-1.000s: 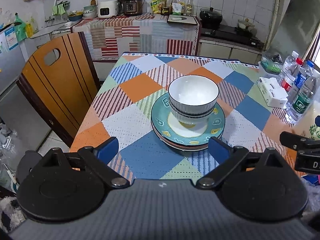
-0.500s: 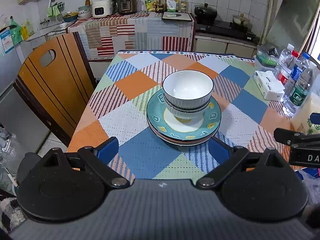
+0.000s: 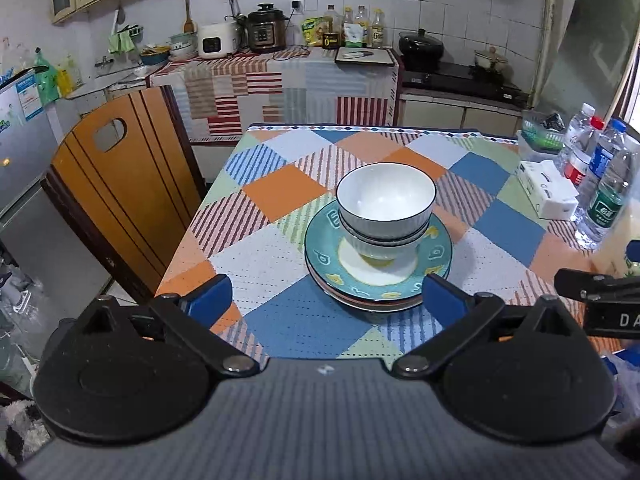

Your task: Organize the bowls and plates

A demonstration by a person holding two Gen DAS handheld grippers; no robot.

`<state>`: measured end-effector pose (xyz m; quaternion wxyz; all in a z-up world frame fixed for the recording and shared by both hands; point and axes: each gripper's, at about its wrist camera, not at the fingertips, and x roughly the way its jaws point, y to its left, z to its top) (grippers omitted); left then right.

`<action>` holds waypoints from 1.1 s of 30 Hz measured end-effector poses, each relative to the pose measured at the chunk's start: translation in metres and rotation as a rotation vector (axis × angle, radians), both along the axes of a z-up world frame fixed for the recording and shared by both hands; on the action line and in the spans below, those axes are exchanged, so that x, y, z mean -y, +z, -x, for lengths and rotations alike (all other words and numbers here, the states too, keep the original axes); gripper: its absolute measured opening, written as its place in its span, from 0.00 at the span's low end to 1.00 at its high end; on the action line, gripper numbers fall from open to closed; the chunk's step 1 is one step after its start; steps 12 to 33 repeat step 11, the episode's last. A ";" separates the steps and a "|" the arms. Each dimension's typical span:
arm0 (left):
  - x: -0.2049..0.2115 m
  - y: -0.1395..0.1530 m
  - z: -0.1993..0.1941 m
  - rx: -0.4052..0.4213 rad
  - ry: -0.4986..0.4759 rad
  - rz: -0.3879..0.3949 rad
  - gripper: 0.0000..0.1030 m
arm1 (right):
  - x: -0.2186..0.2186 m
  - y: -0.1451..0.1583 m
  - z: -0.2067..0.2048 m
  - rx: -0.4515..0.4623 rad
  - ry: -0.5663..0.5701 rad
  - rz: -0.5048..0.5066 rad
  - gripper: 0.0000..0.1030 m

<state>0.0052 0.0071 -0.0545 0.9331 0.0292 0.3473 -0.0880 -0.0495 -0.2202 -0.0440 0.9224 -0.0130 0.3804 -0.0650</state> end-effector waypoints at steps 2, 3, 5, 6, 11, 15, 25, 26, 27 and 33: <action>-0.003 0.000 -0.002 -0.012 0.000 0.017 1.00 | 0.000 0.000 0.000 -0.001 -0.001 0.000 0.97; -0.004 0.000 -0.002 -0.014 0.001 0.019 1.00 | 0.000 -0.001 -0.001 -0.001 -0.001 0.000 0.97; -0.004 -0.001 -0.003 -0.015 0.003 0.010 1.00 | 0.000 -0.001 -0.001 -0.006 -0.002 -0.002 0.97; -0.004 -0.001 -0.003 -0.015 0.004 0.005 1.00 | 0.001 -0.002 -0.001 -0.006 -0.003 -0.003 0.97; -0.003 -0.002 -0.003 -0.020 0.000 0.004 1.00 | 0.001 -0.002 -0.001 -0.007 -0.006 -0.002 0.97; -0.003 -0.002 -0.003 -0.020 0.000 0.004 1.00 | 0.001 -0.002 -0.001 -0.007 -0.006 -0.002 0.97; -0.003 -0.002 -0.003 -0.020 0.000 0.004 1.00 | 0.001 -0.002 -0.001 -0.007 -0.006 -0.002 0.97; -0.003 -0.002 -0.003 -0.020 0.000 0.004 1.00 | 0.001 -0.002 -0.001 -0.007 -0.006 -0.002 0.97; -0.003 -0.002 -0.003 -0.020 0.000 0.004 1.00 | 0.001 -0.002 -0.001 -0.007 -0.006 -0.002 0.97; -0.003 -0.002 -0.003 -0.020 0.000 0.004 1.00 | 0.001 -0.002 -0.001 -0.007 -0.006 -0.002 0.97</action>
